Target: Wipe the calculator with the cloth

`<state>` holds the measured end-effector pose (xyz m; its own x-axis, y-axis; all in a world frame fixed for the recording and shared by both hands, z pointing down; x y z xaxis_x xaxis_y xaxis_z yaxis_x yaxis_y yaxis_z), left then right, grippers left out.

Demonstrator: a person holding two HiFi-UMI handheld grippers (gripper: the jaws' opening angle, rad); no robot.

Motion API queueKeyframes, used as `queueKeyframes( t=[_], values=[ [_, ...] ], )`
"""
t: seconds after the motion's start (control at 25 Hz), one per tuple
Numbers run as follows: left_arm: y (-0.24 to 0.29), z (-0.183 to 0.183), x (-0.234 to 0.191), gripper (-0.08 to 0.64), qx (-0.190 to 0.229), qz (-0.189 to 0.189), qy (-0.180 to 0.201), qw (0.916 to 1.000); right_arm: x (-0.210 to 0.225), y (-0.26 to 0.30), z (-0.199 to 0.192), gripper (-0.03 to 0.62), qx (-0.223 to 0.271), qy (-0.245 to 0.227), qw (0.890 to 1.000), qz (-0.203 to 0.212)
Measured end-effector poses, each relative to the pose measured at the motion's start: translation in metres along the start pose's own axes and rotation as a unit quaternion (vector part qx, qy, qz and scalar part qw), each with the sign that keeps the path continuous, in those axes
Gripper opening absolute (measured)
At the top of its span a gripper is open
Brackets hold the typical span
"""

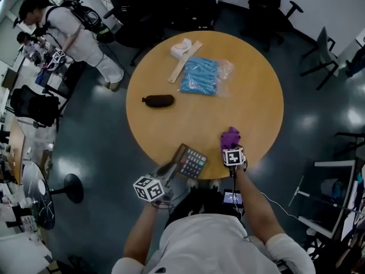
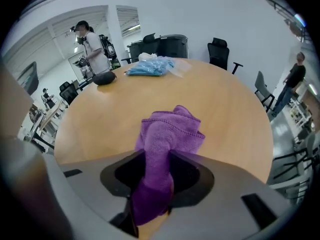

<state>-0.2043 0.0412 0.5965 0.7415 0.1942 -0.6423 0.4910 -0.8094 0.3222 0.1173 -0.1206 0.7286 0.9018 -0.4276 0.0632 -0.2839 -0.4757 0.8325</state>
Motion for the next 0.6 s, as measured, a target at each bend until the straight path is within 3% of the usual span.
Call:
queueKeyframes(
  t=[0.08,0.2,0.28,0.36,0.48,0.6],
  values=[
    [-0.001,0.003,0.002,0.061,-0.007,-0.012,0.005,0.9999,0.007,0.001,0.001,0.125,-0.009,-0.003,1.000,0.012],
    [0.004,0.005,0.006,0.061,-0.023,-0.037,0.007,0.9990,0.024,-0.006,0.003,0.106,-0.018,0.015,0.999,0.029],
    [0.008,0.009,0.007,0.062,-0.041,-0.060,0.012,0.9973,0.031,-0.027,0.007,0.100,0.026,0.029,0.998,0.046],
    [0.014,0.020,0.008,0.063,-0.061,-0.091,0.026,0.9937,0.026,-0.059,0.022,0.100,0.104,-0.007,0.991,0.078],
    [0.021,0.046,0.014,0.061,-0.079,-0.133,0.052,0.9866,0.003,-0.119,0.053,0.100,0.224,-0.116,0.960,0.118],
    [0.032,0.075,0.022,0.061,-0.107,-0.152,0.080,0.9793,-0.028,-0.176,0.085,0.100,0.318,-0.209,0.912,0.152]
  ],
)
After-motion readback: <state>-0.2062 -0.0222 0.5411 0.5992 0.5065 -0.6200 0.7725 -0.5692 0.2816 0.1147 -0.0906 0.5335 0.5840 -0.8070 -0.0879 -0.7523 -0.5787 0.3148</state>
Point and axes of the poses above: the fingertips, and each gripper's own axes: y forward along the fingers, x to its right, z out of its top, the point moved 10 cm from there along -y, backward along the fingers, and after that the axes turned 6 degrees about x, right-handed, at the moved point
